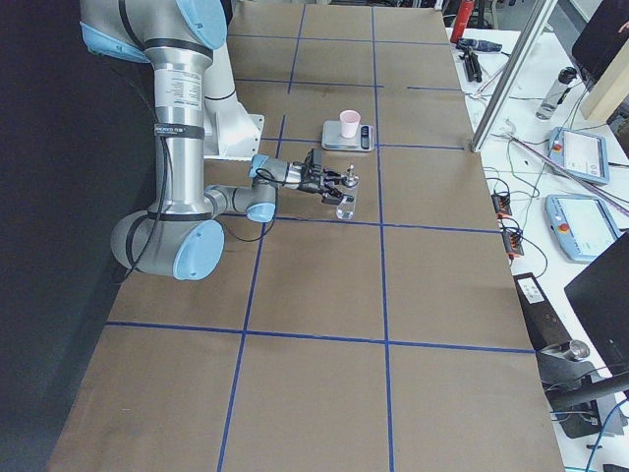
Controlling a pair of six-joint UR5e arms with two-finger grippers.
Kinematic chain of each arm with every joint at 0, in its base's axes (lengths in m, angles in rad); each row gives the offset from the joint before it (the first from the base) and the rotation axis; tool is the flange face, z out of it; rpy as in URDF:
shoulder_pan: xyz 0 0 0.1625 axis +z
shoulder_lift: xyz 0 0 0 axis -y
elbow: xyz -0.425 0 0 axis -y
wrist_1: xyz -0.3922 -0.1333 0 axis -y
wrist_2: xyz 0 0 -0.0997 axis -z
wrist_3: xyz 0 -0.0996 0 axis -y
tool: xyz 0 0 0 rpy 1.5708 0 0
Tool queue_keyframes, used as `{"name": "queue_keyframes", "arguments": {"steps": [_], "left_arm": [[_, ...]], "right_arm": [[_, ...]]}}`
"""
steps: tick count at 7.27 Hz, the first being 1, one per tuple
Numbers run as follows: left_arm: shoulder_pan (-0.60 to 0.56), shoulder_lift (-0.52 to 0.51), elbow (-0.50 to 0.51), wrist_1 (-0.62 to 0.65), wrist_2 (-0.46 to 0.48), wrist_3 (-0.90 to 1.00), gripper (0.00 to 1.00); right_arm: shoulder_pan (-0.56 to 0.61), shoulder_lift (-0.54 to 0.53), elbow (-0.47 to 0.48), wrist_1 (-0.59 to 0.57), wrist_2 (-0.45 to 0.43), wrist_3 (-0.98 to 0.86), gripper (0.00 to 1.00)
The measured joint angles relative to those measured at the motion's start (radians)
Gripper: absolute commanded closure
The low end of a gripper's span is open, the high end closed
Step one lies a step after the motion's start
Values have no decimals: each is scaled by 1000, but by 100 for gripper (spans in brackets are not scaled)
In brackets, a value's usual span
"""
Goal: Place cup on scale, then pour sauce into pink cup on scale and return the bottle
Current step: 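Lower the bottle onto the table with the right gripper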
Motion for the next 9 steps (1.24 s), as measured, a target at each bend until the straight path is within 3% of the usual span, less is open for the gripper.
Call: {"name": "queue_keyframes", "arguments": {"steps": [3,7,9], "left_arm": [[1,0,1,-1,0,0,0],[1,-2,5,-2,0,0,0],[1,-3,7,-2,0,-1,0]], "right_arm": [[-1,0,-14,0,-4,51,48],[-3,1,-42,0,-9,56,42],[-3,2,-43,0,-10,56,30]]}}
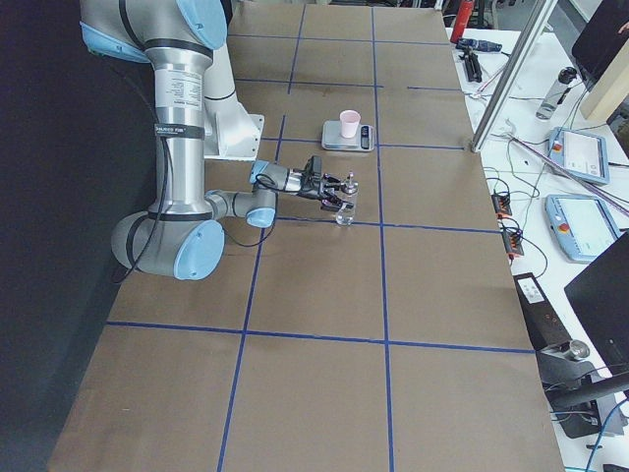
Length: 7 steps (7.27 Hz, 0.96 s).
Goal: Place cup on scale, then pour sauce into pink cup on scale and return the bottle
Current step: 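Lower the bottle onto the table with the right gripper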
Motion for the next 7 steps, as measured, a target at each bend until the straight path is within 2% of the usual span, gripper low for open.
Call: {"name": "queue_keyframes", "arguments": {"steps": [1,2,3,7], "left_arm": [[0,0,1,0,0,0,0],[0,0,1,0,0,0,0],[0,0,2,0,0,0,0],[0,-3,4,0,-1,-1,0]], "right_arm": [[0,0,-3,0,-1,0,11],[0,1,-12,2,-6,1,4],[0,1,-29,-1,-13,1,1],[-1,10,-49,0,-56,2,1]]}}
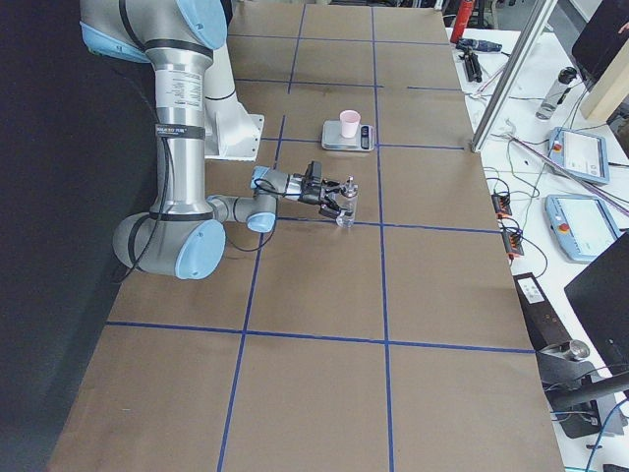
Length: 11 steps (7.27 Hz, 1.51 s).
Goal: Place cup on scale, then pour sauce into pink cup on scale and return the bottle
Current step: 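Lower the bottle onto the table with the right gripper, then open the right gripper and back away from the bottle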
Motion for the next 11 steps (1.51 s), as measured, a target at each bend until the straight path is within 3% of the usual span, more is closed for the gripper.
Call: {"name": "queue_keyframes", "arguments": {"steps": [5,9,11], "left_arm": [[0,0,2,0,-12,1,0],[0,0,2,0,-13,1,0],[0,0,0,0,-14,1,0]], "right_arm": [[-18,-2,14,3,-87,-1,1],[-99,-10,29,6,-200,-1,0],[-167,-55,21,101,-262,-1,0]]}}
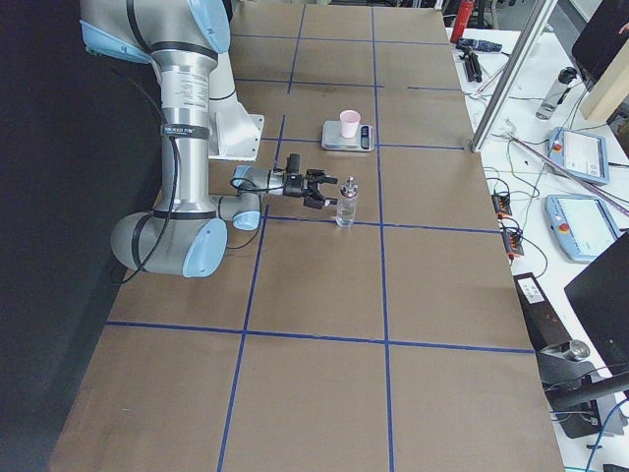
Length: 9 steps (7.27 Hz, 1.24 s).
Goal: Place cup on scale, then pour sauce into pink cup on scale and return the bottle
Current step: 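Open the right gripper and back away from the bottle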
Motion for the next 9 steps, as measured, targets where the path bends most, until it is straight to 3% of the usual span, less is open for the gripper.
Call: {"name": "queue_keyframes", "arguments": {"steps": [3,5,9], "left_arm": [[0,-1,-3,0,-5,0,0],[0,-1,-3,0,-6,1,0],[0,-1,-3,0,-7,1,0]], "right_arm": [[-71,-71,-63,192,-56,-36,0],[-68,-84,-79,297,-48,-179,0],[73,-109,-82,373,70,-463,1]]}}
